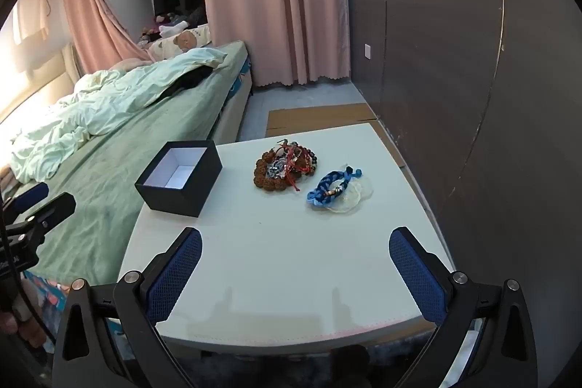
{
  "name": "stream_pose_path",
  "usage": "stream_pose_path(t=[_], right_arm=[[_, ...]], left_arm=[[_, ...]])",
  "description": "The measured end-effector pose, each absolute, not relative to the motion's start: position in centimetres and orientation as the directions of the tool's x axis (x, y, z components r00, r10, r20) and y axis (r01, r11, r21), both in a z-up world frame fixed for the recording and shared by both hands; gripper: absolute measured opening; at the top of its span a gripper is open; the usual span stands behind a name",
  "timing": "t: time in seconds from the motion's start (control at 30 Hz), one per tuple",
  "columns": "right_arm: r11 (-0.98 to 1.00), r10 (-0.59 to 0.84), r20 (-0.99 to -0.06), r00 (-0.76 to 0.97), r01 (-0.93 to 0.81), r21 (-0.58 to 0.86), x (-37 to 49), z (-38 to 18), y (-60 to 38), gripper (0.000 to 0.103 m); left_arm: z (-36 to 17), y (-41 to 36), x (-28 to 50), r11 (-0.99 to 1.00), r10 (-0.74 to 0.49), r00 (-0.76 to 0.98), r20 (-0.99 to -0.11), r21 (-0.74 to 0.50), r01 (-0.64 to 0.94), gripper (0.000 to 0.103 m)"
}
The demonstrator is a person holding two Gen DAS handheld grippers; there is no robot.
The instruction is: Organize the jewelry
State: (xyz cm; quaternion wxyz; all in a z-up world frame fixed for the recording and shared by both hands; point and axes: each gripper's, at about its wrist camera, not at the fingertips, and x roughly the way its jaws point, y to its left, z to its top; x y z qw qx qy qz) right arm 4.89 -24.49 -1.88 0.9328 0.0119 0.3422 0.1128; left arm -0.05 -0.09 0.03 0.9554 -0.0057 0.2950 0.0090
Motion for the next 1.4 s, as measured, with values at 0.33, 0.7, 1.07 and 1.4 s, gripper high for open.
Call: stream_pose_path(t=[0.33, 0.7, 1.07, 1.4], right_arm=[[0.976, 0.204, -0.638, 0.742, -0.201, 0.079, 4.9, -1.9, -24.4, 0.103], [0.973, 0.224, -0.612, 0.758, -0.209, 0.098, 4.7, -1.5, -24.3, 0.103], [0.974, 0.222, -0.604, 0.765, -0.203, 0.100, 4.4, -1.1, -24.4, 0.103], [0.977, 0.210, -0.591, 0.779, -0.187, 0.100, 4.2, -0.5, -24.2, 0.103]], left_arm=[[1.1, -0.7, 0.4, 1.000, 0.008, 0.826, -0.564, -0.013, -0.019, 0.103], [1.1, -0.3, -0.5, 0.999, -0.001, 0.842, -0.539, -0.039, -0.023, 0.103], [0.9, 0.2, -0.6, 0.998, -0.015, 0.846, -0.533, -0.056, -0.018, 0.103], [1.1, 0.8, -0.7, 0.994, -0.032, 0.852, -0.523, -0.102, -0.026, 0.103]])
